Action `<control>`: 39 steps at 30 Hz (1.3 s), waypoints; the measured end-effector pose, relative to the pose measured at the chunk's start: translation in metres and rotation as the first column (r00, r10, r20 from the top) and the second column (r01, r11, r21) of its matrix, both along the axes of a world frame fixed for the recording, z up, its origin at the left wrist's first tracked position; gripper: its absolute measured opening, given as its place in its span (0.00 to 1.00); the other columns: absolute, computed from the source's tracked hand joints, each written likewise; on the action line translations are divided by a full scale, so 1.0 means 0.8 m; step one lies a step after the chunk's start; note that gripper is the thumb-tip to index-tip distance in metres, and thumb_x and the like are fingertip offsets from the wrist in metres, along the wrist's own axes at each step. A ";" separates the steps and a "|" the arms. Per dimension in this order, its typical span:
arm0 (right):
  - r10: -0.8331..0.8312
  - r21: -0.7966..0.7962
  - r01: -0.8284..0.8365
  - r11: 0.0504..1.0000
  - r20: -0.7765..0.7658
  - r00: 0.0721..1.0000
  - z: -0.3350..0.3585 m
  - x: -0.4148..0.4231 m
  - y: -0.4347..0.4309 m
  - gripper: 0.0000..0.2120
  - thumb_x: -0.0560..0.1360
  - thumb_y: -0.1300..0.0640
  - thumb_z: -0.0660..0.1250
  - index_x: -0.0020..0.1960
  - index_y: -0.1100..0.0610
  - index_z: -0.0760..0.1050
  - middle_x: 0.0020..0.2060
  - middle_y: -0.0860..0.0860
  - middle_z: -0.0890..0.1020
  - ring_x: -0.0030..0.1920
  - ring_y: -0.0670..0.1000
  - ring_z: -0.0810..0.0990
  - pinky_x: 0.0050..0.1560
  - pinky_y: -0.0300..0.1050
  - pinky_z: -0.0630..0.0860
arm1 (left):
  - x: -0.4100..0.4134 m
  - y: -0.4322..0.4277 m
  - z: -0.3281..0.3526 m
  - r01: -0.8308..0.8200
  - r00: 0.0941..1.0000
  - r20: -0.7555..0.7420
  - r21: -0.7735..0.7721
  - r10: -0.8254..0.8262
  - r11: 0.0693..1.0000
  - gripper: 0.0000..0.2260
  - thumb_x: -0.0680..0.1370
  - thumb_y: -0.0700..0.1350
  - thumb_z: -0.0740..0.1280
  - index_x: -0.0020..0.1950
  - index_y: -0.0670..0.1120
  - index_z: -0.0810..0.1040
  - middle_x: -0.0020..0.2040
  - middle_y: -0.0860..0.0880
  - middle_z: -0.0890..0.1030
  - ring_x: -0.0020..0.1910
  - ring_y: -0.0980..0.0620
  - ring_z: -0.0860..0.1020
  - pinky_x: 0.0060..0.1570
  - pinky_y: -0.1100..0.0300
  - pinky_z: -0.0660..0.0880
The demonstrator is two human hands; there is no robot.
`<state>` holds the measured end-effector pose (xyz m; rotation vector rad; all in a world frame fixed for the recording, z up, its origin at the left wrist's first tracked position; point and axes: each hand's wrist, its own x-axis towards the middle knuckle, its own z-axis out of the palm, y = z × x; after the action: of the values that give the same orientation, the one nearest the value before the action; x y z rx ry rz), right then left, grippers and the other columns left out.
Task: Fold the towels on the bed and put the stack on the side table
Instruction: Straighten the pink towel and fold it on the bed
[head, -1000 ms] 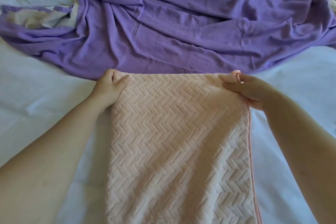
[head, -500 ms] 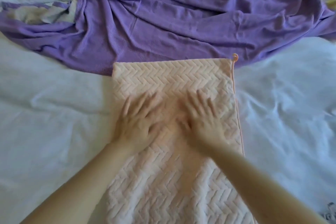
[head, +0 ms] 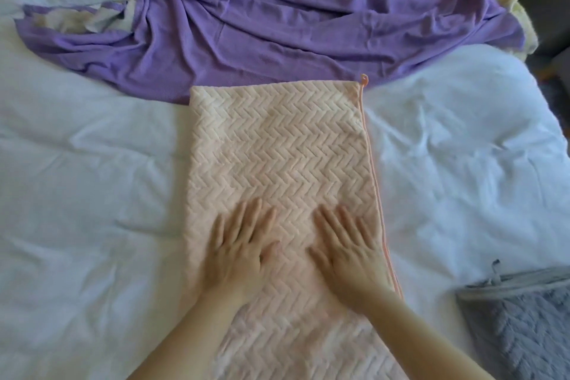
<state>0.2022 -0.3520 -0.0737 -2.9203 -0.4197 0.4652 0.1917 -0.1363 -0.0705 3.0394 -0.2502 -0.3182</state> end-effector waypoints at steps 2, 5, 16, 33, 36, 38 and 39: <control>-0.160 -0.050 0.159 0.986 -0.017 0.987 -0.012 -0.008 -0.034 0.30 0.79 0.35 0.36 0.77 0.44 0.35 0.76 0.41 0.40 0.75 0.46 0.31 0.75 0.50 0.34 | -0.011 0.004 -0.003 -0.030 1.000 0.006 0.059 0.029 0.998 0.27 0.79 0.60 0.46 0.77 0.53 0.58 0.78 0.50 0.57 0.77 0.46 0.55 0.73 0.44 0.52; -0.331 -0.050 0.331 0.942 0.002 0.944 -0.006 -0.010 -0.062 0.30 0.78 0.37 0.35 0.76 0.46 0.32 0.77 0.43 0.39 0.75 0.49 0.32 0.75 0.51 0.35 | -0.018 0.001 0.009 -0.087 0.995 0.042 0.023 0.086 0.996 0.27 0.79 0.59 0.48 0.76 0.51 0.60 0.77 0.48 0.60 0.76 0.45 0.58 0.73 0.44 0.50; -0.214 -0.061 0.210 0.976 -0.064 0.975 -0.002 -0.149 -0.085 0.30 0.80 0.39 0.39 0.77 0.49 0.36 0.77 0.44 0.40 0.73 0.45 0.32 0.75 0.49 0.34 | -0.180 -0.010 0.008 -0.119 0.993 0.018 0.059 0.118 0.991 0.26 0.79 0.60 0.49 0.74 0.51 0.67 0.75 0.47 0.66 0.74 0.44 0.64 0.71 0.43 0.59; -0.245 -0.096 0.237 0.967 -0.078 0.966 -0.001 -0.355 -0.129 0.29 0.79 0.40 0.37 0.77 0.46 0.37 0.77 0.43 0.41 0.77 0.48 0.39 0.75 0.48 0.39 | -0.431 0.035 0.005 -0.297 0.946 -0.142 -0.023 0.291 0.955 0.36 0.70 0.69 0.25 0.76 0.57 0.37 0.77 0.54 0.38 0.78 0.49 0.46 0.74 0.50 0.48; -0.281 0.015 0.283 0.959 -0.085 0.956 0.011 -0.388 -0.133 0.26 0.82 0.44 0.46 0.78 0.47 0.48 0.78 0.49 0.52 0.77 0.52 0.50 0.75 0.48 0.48 | -0.460 0.040 0.019 -0.223 0.970 -0.140 -0.210 0.197 0.952 0.38 0.74 0.71 0.36 0.79 0.52 0.50 0.79 0.50 0.46 0.77 0.48 0.52 0.73 0.50 0.58; -0.331 0.135 0.336 0.932 -0.063 0.942 0.018 -0.402 -0.135 0.23 0.81 0.51 0.56 0.75 0.51 0.60 0.73 0.56 0.65 0.72 0.59 0.64 0.68 0.51 0.63 | -0.479 0.047 0.024 -0.121 0.992 -0.076 -0.309 0.103 0.943 0.34 0.77 0.67 0.51 0.77 0.49 0.60 0.79 0.48 0.53 0.75 0.47 0.60 0.68 0.52 0.66; -0.382 0.207 0.390 0.897 -0.079 0.921 0.022 -0.406 -0.133 0.22 0.79 0.54 0.60 0.73 0.51 0.64 0.69 0.59 0.70 0.65 0.61 0.70 0.61 0.51 0.69 | -0.486 0.049 0.026 -0.099 0.995 -0.062 -0.336 0.083 0.937 0.31 0.77 0.63 0.59 0.76 0.50 0.61 0.78 0.49 0.55 0.73 0.46 0.63 0.66 0.53 0.67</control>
<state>-0.1225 -0.4588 -0.0565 -2.6770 0.1145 0.3828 -0.1973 -0.0969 -0.0501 2.6891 -0.1419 -0.3039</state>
